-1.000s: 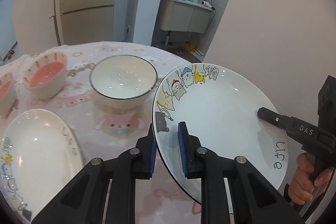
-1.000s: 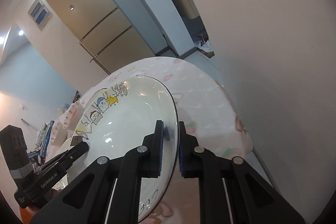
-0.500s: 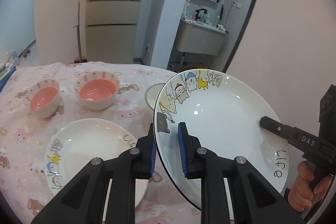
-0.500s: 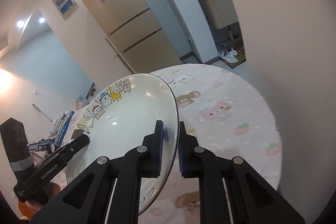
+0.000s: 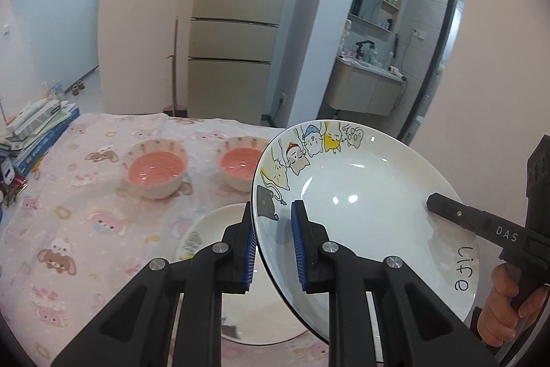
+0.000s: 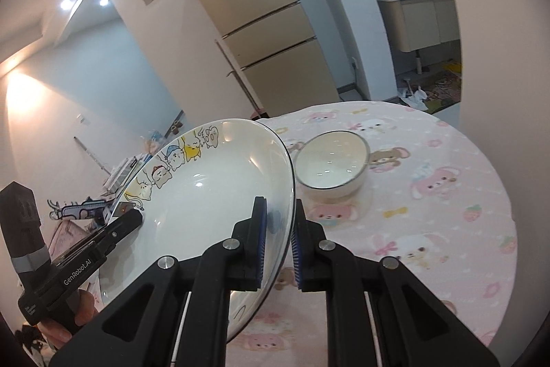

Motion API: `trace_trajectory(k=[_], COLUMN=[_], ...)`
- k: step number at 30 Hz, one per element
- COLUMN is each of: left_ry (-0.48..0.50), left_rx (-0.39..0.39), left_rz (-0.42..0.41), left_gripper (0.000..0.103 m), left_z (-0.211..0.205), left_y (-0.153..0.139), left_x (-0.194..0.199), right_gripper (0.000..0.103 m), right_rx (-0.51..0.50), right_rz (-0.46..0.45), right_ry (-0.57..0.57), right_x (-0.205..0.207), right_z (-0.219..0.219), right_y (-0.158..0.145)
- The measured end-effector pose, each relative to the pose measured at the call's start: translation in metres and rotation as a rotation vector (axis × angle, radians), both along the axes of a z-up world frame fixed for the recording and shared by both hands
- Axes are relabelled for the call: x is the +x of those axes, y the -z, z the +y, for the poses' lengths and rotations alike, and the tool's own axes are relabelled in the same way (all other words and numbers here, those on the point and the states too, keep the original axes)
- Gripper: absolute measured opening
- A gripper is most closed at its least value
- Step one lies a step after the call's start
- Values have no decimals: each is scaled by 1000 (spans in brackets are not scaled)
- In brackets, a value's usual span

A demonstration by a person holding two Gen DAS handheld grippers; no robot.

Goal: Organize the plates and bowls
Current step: 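Lower the cartoon-rim plate with both grippers onto the 'Life' plate stack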

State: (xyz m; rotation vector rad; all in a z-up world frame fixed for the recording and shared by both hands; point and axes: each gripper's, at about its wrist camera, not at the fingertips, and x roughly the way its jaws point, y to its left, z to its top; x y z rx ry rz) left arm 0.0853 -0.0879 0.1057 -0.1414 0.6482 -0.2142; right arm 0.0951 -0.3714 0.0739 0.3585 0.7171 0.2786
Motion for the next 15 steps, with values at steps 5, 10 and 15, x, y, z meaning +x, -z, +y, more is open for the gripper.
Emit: trace_trajectory(k=[5, 10, 15], left_ry=[-34, -49, -54], left_rx=[10, 24, 31], left_rz=[-6, 10, 19], left_gripper=[21, 21, 21], left_z=[29, 46, 56], left_y=[-2, 10, 25], left_x=[-5, -10, -6], right_gripper=[13, 13, 14], right_rx=[-9, -10, -14], right_rz=[-8, 2, 31], right_ry=[-53, -78, -91], right_x=[4, 6, 13], right_z=[34, 58, 74], right_y=[-2, 7, 19])
